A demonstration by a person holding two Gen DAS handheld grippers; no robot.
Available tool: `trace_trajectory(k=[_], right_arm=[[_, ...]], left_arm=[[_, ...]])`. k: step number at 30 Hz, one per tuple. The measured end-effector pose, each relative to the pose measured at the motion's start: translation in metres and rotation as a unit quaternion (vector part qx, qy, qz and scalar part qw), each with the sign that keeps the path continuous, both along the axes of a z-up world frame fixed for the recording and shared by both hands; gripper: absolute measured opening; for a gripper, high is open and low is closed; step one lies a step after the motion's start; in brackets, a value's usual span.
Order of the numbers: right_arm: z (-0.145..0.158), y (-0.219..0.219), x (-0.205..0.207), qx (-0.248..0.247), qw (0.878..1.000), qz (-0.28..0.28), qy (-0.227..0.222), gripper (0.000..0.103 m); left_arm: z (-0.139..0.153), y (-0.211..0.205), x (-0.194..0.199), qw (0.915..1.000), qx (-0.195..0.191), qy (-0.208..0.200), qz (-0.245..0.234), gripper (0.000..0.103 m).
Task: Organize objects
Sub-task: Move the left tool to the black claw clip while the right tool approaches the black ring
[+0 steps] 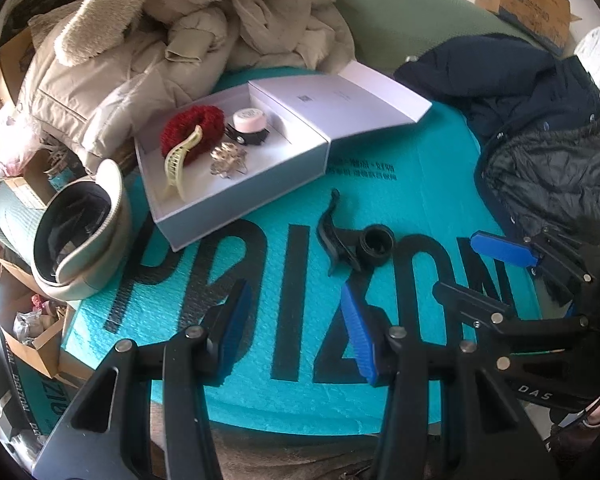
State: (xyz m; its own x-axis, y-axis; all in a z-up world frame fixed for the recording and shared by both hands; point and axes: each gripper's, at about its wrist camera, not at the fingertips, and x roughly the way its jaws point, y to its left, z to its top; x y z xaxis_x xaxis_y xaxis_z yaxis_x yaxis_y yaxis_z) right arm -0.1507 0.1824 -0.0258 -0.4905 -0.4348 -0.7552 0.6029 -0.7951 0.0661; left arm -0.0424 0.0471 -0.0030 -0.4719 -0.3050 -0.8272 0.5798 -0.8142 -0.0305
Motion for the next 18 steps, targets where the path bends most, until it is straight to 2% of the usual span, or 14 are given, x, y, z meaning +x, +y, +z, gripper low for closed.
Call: trace_trajectory(k=[8,18], right_arm=[[-0.029,0.010,-0.013,-0.006,1.000,-0.016,-0.025,0.058],[-0.057,0.004,-0.044,0.013,0.999,-0.022,-0.040,0.058]], left_arm=[[-0.022,-0.006,-0.017,0.9997,0.020,0.004,-0.012,0.045],[-0.055,-0.025,-0.056,0.9986,0.034,-0.026,-0.030,0.045]])
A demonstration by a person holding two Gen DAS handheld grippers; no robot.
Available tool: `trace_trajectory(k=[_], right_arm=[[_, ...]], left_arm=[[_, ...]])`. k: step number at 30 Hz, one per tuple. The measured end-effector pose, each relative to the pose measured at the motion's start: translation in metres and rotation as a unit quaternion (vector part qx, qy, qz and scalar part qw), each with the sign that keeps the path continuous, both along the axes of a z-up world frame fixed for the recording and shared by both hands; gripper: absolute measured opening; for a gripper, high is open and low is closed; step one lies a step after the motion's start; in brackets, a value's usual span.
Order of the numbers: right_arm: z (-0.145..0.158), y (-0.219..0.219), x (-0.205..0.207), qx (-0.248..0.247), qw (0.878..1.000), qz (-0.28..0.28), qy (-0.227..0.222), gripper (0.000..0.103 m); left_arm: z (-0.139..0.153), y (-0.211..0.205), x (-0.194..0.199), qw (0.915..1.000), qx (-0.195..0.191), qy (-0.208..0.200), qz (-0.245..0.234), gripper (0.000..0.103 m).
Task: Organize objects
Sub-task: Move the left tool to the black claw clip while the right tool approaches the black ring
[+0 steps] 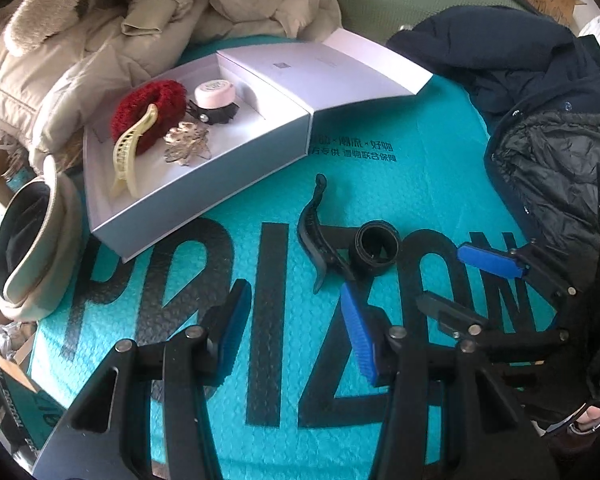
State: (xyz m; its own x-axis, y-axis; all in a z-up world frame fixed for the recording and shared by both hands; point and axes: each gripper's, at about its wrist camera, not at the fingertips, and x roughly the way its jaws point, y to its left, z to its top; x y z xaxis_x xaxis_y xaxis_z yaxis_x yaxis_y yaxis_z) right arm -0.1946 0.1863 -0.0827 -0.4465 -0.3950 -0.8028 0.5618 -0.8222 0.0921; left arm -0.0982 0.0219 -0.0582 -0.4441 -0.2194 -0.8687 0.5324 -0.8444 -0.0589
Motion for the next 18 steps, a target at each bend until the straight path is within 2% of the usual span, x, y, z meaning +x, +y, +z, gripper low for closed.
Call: trace_trajectory(k=[12,18], right_arm=[[-0.023,-0.021,-0.033,0.011,1.000,0.008,-0.018,0.058],[-0.032,-0.023,-0.049,-0.009,0.999,-0.004,-0.040,0.057]], left_arm=[[-0.019,-0.026,-0.035,0.9996,0.004,-0.022,-0.018,0.045],[-0.025,-0.040,-0.048,0.9994,0.007,-0.027,-0.022,0.045]])
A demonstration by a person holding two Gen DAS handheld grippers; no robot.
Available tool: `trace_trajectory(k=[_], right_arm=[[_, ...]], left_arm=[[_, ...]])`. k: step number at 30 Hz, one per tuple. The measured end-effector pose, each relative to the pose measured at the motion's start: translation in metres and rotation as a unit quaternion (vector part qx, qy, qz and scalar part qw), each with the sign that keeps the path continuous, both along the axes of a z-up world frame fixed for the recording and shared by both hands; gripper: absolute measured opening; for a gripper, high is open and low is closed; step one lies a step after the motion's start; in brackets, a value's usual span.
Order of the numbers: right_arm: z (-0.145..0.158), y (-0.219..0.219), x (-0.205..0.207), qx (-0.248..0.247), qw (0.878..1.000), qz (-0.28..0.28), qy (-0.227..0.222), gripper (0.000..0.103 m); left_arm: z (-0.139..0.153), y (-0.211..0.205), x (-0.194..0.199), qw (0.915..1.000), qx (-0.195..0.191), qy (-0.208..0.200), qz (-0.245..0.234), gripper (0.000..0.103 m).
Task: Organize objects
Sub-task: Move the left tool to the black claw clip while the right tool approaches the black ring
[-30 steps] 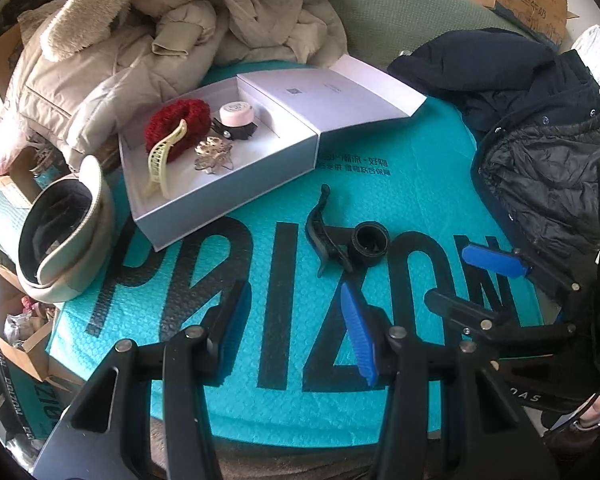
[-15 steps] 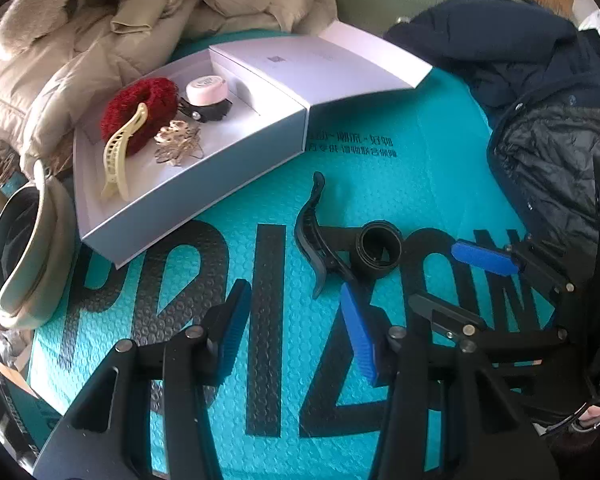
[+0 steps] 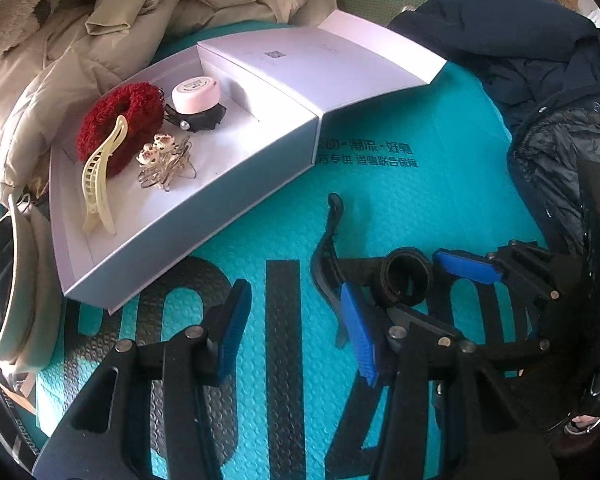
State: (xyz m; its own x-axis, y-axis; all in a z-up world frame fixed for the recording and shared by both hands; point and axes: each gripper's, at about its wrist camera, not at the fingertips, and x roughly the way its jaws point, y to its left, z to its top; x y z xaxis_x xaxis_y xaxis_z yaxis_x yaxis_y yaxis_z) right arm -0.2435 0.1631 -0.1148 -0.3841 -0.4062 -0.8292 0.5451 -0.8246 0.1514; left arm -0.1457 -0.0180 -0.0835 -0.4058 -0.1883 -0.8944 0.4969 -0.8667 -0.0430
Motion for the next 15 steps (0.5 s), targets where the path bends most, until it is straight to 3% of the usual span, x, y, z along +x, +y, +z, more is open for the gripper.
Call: trace_trajectory(k=[5,12,15], right_arm=[[0.000,0.004,-0.007,-0.007,1.000,-0.011,0.002,0.045],[-0.001,0.014,-0.018,0.001,1.000,-0.027,0.015,0.046],[-0.001,0.014,-0.021,0.003,1.000,-0.028,0.010,0.046]], left_arm=[[-0.008,-0.007,-0.012,0.9999,0.016,0.001,-0.002,0.045],[-0.021,-0.013,-0.020,0.9988,0.048,0.009,0.008,0.045],[-0.029,-0.010,-0.024,0.9993,0.036,-0.005,0.008,0.047]])
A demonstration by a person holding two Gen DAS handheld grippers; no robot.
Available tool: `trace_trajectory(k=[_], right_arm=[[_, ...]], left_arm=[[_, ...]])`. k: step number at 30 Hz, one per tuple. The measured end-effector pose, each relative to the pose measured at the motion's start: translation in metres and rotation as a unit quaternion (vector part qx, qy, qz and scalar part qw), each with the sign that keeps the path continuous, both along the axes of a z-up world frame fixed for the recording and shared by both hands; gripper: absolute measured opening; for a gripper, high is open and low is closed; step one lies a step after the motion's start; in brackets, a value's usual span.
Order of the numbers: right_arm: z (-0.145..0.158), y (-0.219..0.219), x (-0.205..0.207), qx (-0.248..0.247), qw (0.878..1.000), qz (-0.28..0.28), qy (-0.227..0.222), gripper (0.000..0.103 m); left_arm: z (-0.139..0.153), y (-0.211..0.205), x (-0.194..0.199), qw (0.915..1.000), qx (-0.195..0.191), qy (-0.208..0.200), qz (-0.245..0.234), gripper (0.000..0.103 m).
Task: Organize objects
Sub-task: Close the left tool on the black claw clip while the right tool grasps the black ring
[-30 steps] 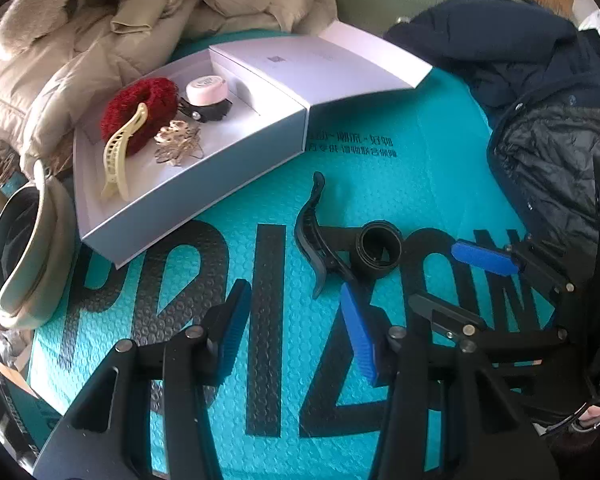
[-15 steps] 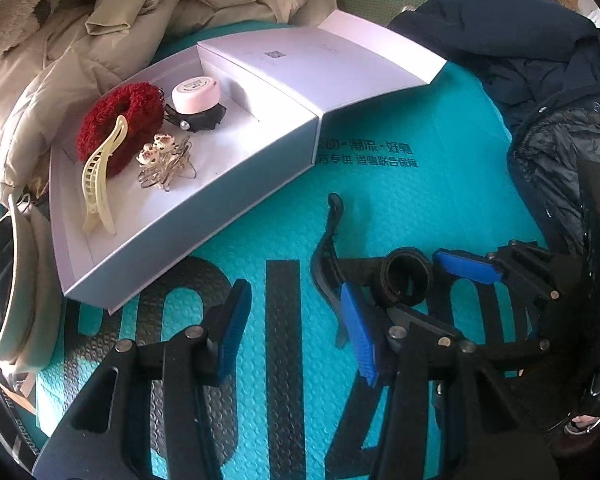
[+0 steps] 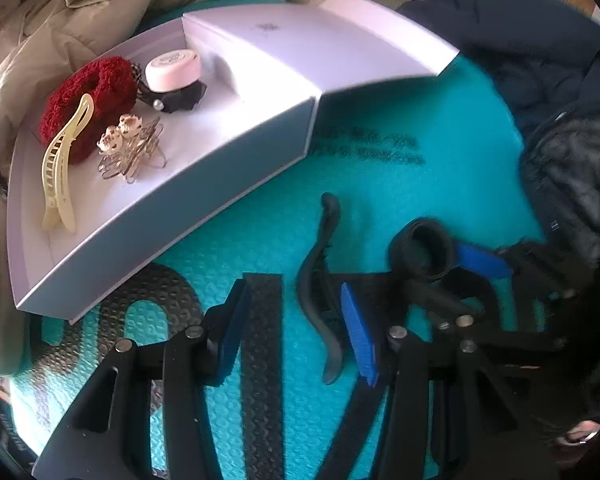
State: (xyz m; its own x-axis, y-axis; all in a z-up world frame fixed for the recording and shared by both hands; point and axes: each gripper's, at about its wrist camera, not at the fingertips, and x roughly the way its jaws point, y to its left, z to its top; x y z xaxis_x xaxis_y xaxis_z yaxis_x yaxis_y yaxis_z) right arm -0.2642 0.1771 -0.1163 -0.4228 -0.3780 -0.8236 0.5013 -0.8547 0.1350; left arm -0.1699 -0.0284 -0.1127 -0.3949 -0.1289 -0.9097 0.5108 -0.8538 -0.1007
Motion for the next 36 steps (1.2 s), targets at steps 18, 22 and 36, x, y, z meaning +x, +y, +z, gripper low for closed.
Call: trace_trajectory(k=[18,22,36], right_arm=[[0.000,-0.016,-0.005,0.012,1.000,0.008,0.015,0.050],[0.000,-0.016,-0.001,0.011,1.000,0.008,0.023,0.043],[0.001,0.011,0.039,0.021,0.999,-0.008,0.024,0.043]], left_arm=[[-0.013,-0.004,0.014,0.9997,0.004,-0.022,0.004,0.049],[-0.013,0.004,0.018,0.9999,-0.006,-0.012,0.004,0.045],[-0.008,0.039,0.039,0.9997,0.005,0.001,-0.022,0.025]])
